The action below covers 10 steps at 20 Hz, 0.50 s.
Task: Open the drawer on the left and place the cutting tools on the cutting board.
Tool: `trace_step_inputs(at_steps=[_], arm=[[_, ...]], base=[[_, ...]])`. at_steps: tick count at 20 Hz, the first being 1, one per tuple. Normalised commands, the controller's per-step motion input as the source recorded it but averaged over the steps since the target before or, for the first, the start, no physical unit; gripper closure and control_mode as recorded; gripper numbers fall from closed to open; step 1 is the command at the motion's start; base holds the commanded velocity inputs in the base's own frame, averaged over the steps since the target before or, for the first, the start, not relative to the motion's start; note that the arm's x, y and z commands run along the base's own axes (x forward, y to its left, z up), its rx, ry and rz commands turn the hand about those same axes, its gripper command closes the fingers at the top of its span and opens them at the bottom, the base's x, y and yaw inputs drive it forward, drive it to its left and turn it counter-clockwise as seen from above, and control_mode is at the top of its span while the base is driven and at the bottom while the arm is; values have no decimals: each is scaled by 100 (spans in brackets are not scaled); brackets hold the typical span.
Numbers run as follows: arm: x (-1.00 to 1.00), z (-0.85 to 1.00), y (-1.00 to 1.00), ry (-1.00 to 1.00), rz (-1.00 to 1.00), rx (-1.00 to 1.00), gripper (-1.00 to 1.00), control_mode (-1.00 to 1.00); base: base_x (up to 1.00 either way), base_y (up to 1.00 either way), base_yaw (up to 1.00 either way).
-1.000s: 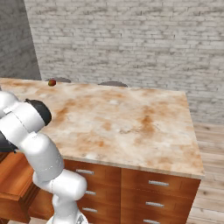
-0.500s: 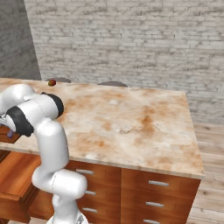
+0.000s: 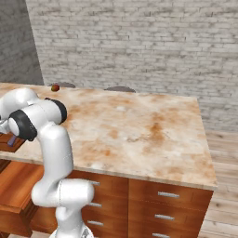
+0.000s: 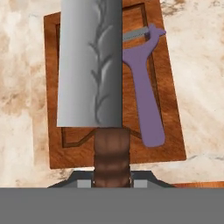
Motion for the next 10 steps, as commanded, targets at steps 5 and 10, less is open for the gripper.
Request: trace_step_inputs(at_steps=[5, 10], arm=[[7, -43, 0, 4, 0, 0, 100, -100], [29, -43, 0, 7, 0, 0, 100, -100]], base=[[0, 0, 0], [0, 0, 0]])
